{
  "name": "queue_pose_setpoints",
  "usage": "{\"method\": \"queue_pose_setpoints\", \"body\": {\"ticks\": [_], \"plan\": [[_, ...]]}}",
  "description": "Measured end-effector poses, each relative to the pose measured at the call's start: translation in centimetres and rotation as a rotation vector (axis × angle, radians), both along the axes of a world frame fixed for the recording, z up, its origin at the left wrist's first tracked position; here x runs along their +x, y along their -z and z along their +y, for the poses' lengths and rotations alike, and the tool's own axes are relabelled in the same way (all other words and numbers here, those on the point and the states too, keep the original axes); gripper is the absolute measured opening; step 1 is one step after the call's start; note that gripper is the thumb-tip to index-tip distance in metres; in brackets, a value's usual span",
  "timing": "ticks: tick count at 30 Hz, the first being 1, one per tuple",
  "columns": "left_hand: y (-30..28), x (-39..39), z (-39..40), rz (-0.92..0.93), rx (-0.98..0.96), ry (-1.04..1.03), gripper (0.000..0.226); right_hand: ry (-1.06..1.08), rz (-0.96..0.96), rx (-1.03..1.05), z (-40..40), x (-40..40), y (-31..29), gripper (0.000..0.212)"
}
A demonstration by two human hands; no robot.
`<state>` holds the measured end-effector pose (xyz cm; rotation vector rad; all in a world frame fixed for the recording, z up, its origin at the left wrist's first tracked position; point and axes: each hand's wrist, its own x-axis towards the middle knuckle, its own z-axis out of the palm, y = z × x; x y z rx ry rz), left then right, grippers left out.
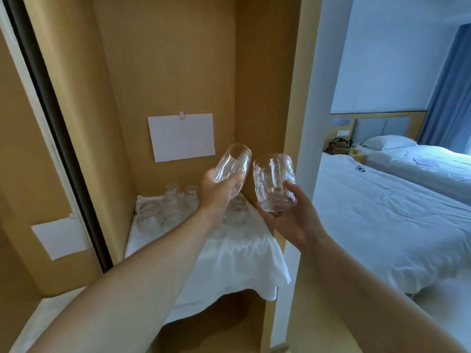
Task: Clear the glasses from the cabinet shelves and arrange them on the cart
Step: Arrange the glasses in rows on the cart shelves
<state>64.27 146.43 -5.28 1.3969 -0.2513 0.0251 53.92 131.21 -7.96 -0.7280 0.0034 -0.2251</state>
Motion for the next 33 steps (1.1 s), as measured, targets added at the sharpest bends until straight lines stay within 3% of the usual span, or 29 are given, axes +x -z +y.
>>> {"method": "queue_pose_setpoints", "body": {"ticks": [4, 11, 15, 18, 26, 30, 33], "plan": [[0.2, -3.1, -3.3, -0.008, 0.016, 0.097, 0.077, 0.002, -0.020, 0.085, -2.5, -3.9, 0.6, 0.065], [0.8, -7.6, -11.4, -0.024, 0.122, 0.312, 0.092, 0.126, -0.031, 0.033, -9.7, -11.0, 1.6, 0.044], [1.6, -9.7, -17.6, -0.003, 0.152, 0.435, 0.102, 0.262, 0.013, -0.072, -14.1, -14.4, 1.9, 0.059], [2.1, -10.7, -23.0, -0.016, 0.159, 0.546, 0.097, 0.334, 0.018, -0.089, -17.9, -16.7, 2.5, 0.036], [3.0, -12.8, -39.1, 0.002, 0.169, 0.889, 0.087, 0.643, 0.148, -0.141, -27.5, -21.8, 3.4, 0.079], [3.2, -15.1, -46.7, -0.015, 0.174, 1.045, 0.087, 0.817, 0.194, -0.183, -32.0, -24.1, 3.4, 0.080], [3.6, -17.4, -51.4, -0.031, 0.188, 1.165, 0.086, 0.942, 0.209, -0.187, -34.9, -25.8, 3.6, 0.068]]}}
